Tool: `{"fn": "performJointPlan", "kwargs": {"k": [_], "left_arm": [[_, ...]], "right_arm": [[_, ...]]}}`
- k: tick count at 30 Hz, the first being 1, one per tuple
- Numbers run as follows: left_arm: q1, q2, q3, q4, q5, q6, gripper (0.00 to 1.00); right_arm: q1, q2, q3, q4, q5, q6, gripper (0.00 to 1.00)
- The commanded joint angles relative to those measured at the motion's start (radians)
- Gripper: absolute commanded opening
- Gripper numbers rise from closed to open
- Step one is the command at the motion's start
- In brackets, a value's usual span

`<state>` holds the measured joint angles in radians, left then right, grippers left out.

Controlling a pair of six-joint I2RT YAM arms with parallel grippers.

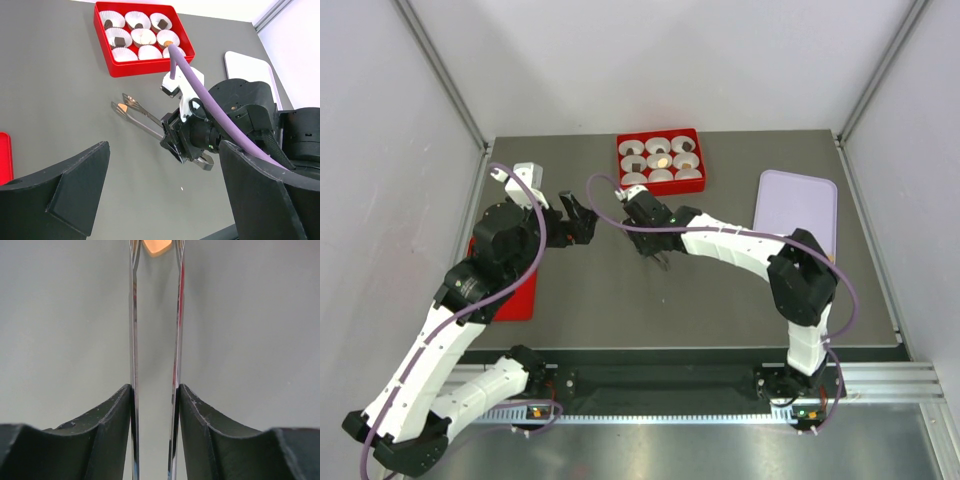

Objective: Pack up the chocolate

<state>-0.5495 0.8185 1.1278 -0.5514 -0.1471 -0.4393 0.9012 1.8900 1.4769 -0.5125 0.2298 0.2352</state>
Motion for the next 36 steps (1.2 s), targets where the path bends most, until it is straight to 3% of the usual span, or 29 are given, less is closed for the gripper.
{"fn": "performJointPlan", "kwargs": {"k": [1, 32, 36], "left_arm": [[0.0, -0.004, 0.015, 0.019, 0.001, -0.004, 0.95], [0.0, -0.013, 0.009, 0.031, 0.001, -0.013, 0.95], [0.0, -0.009, 0.009, 0.034, 0.004, -0.012, 0.95]], "right_arm": [[0.019, -0.035, -0.007, 0.043, -0.007, -0.016, 0.41], [0.019, -0.103, 0.008, 0.008, 0.009, -0.011, 0.35], [0.018, -0.107, 0.011, 0.0, 0.034, -0.023, 0.4]]}}
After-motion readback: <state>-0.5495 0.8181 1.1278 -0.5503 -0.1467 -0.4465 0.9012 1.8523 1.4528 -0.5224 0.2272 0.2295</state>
